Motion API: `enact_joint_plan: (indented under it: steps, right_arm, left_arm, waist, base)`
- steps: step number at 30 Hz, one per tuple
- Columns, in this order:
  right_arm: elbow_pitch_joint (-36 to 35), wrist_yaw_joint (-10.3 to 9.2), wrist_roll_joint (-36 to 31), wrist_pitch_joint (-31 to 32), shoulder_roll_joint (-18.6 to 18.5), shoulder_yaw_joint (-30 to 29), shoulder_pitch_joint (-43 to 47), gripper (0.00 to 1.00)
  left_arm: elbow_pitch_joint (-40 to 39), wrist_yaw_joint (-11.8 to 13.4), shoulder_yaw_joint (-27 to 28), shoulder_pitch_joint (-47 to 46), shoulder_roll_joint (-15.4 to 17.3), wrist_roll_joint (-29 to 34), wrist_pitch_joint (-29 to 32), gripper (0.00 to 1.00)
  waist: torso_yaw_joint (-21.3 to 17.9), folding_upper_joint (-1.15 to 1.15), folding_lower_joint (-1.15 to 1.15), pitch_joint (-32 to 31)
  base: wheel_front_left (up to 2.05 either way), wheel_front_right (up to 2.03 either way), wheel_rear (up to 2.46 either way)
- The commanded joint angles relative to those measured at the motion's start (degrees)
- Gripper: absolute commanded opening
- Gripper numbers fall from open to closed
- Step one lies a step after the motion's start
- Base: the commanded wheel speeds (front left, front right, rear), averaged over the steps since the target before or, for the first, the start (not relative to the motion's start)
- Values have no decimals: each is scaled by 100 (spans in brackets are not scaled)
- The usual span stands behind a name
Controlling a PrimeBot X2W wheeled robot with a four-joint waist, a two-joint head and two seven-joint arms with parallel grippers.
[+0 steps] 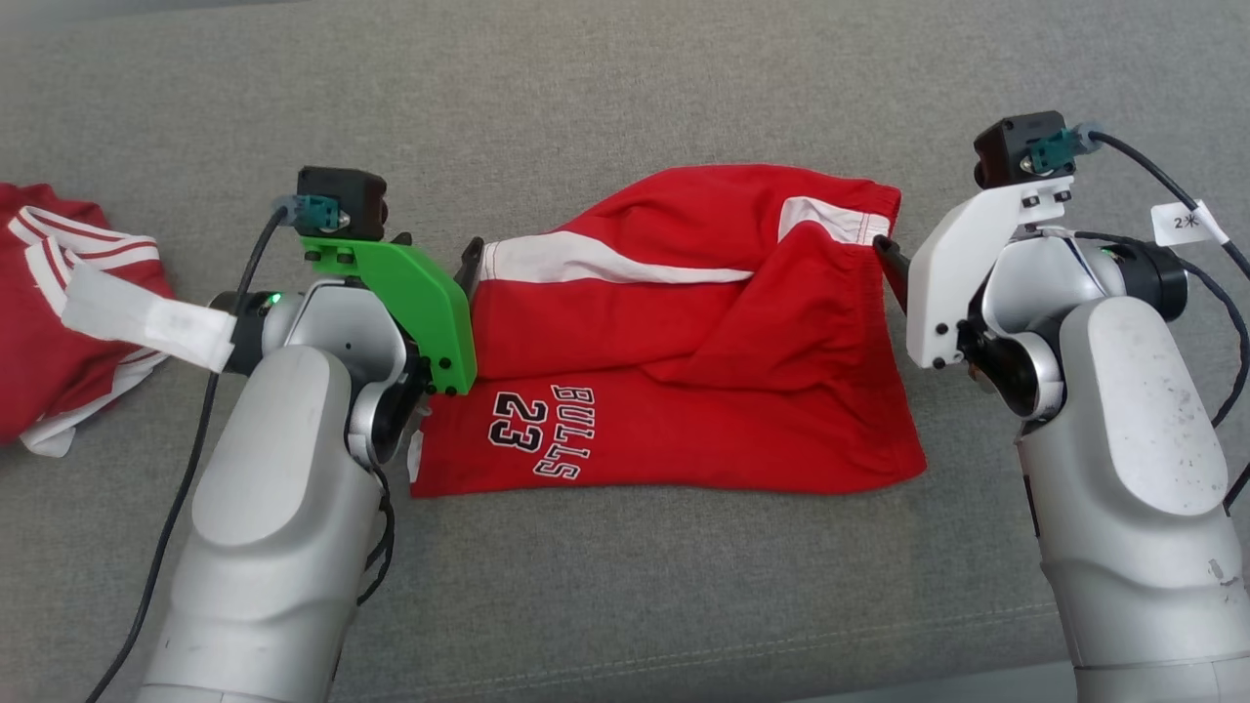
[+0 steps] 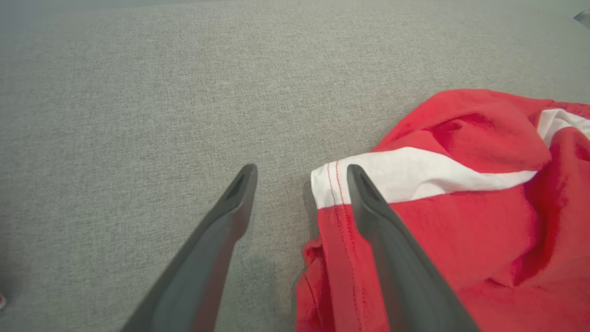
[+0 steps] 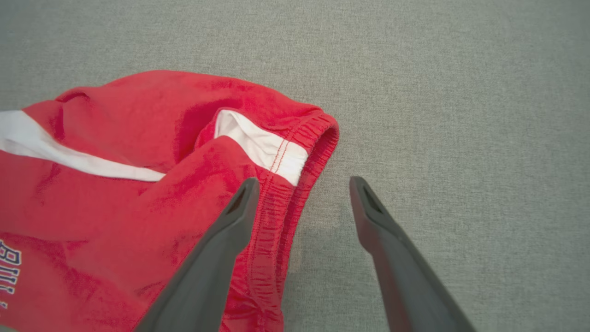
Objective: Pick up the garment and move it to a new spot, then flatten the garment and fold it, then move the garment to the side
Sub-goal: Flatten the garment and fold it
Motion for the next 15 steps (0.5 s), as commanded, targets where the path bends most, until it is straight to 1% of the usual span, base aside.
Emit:
enact_joint_plan:
  steps: [1, 7, 13, 14, 15]
  right_arm:
    - [15, -4, -34, 15, -12, 18, -113, 100]
    - [159, -4, 20, -84, -11, 92, -422, 100]
    - [391, -4, 67, -226, -11, 106, -699, 100]
    - [427, -4, 73, -239, -11, 102, -731, 100]
    - [462, -4, 80, -245, -10, 103, -762, 100]
  left_arm:
    - [39, 40, 27, -156, -10, -51, 69, 100]
    - [191, 158, -21, -445, -19, -93, 493, 100]
    - [212, 287, -62, -575, -17, -122, 781, 100]
    - [208, 289, -66, -590, -19, -139, 831, 100]
    - [195, 290, -76, -599, -21, -147, 860, 96]
  waist:
    - [-162, 0, 0, 233]
    - [-206, 0, 0, 402]
    - [-171, 0, 0, 505]
    - [-160, 0, 0, 517]
    - [-147, 0, 0, 532]
  base:
    - [0, 0, 0]
    - [0, 0, 0]
    - [0, 0, 0]
    - [0, 0, 0]
    - [0, 0, 0]
